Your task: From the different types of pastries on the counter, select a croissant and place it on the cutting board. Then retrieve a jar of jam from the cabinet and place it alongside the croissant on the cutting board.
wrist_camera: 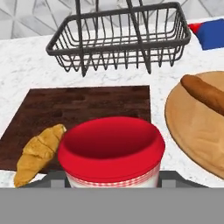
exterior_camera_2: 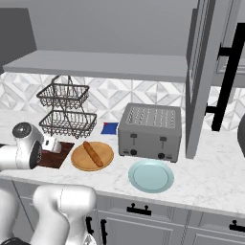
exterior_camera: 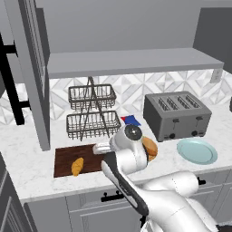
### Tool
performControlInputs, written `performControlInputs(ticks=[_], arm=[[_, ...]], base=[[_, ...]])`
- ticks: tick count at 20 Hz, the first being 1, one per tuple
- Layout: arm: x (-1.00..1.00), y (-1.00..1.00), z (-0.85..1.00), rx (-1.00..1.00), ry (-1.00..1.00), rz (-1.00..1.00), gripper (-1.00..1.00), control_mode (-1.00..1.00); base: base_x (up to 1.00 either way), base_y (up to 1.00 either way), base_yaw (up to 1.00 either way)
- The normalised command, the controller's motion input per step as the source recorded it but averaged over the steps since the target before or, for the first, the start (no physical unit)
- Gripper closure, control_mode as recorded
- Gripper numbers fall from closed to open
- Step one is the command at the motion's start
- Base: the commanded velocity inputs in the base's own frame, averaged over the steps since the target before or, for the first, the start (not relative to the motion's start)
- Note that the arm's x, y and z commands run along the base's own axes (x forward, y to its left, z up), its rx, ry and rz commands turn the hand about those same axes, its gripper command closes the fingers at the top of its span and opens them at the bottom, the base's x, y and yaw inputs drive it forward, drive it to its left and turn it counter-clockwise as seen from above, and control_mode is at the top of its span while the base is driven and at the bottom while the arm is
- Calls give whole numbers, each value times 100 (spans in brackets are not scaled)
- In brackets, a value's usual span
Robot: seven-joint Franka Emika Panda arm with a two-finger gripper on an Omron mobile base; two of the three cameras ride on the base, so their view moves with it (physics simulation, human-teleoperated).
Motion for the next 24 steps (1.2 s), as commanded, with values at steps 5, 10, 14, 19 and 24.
performControlInputs(ticks=[5,10,14,19,24], arm=[[31,44,-44,0,0,0,100,-100],[48,15,-10,0,-4,-1,100,-100],[51,0,0,0,-3,-2,100,-100],[-7,0,-9,0,0,0,100,-100],[-36,0,-7,0,-7,0,100,-100]], base=[[0,0,0],[0,0,0],[0,0,0],[0,0,0],[0,0,0]])
